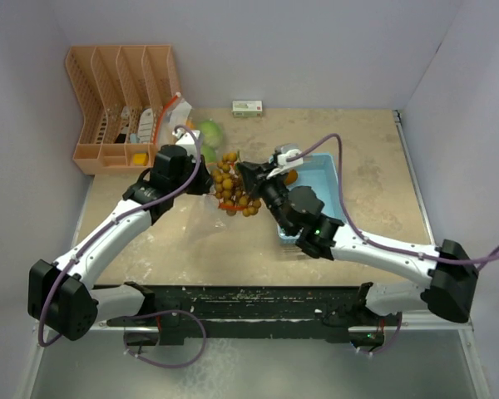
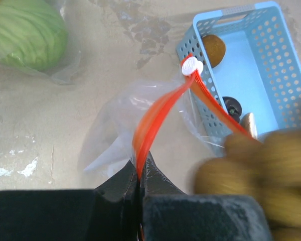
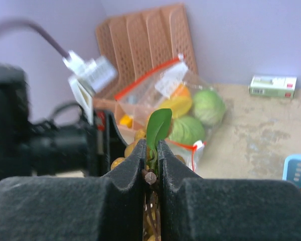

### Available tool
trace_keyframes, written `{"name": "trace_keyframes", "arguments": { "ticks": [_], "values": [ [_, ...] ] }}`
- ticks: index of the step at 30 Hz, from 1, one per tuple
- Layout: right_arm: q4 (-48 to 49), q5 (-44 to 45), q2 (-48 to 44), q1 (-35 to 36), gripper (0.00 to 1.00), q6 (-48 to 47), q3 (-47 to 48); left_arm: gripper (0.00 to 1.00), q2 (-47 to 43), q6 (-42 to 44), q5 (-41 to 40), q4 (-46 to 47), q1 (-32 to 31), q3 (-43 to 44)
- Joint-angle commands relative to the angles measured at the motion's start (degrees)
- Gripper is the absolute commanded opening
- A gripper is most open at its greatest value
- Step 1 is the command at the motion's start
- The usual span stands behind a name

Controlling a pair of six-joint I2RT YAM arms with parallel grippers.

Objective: Place the food in the zip-top bag and seal the zipper
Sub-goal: Place the fake fruit in the zipper food storage bag.

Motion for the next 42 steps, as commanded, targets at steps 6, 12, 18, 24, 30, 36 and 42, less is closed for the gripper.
{"name": "trace_keyframes", "arguments": {
  "ticks": [6, 12, 18, 24, 30, 36, 42],
  "values": [
    [14.0, 0.6, -7.4, 0.2, 0.00, -2.6, -1.0, 0.00, -1.9, -0.7, -0.6, 4.7, -0.2, -2.8],
    [28.3, 5.6, -1.0, 0.2, 0.00, -0.7, -1.4, 0.00, -3.2, -2.8, 1.7, 7.0, -0.2, -3.5],
    [30.5, 5.5, 4.6, 0.2, 0.00, 3.3, 1.9, 0.00, -4.3, -2.8, 1.7, 7.2, -0.2, -4.5],
    [38.4, 16.3, 9.4, -0.1, 0.00, 8.3, -0.9, 0.00, -5.1, -3.8, 3.1, 8.8, -0.2, -5.9],
    [37.4, 18.6, 9.5, -0.5, 0.00, 10.5, 3.8, 0.00, -5.5, -3.1, 2.1, 8.4, -0.2, -6.8],
    [36.3, 19.2, 7.1, -0.5, 0.00, 14.3, 5.6, 0.00, -5.5, -3.4, 1.9, 9.2, -0.2, -7.9],
    [36.0, 18.8, 5.2, -0.6, 0.00, 21.7, -0.2, 0.00, -8.1, -5.5, 2.7, 10.8, -0.2, -8.1]
  ]
}}
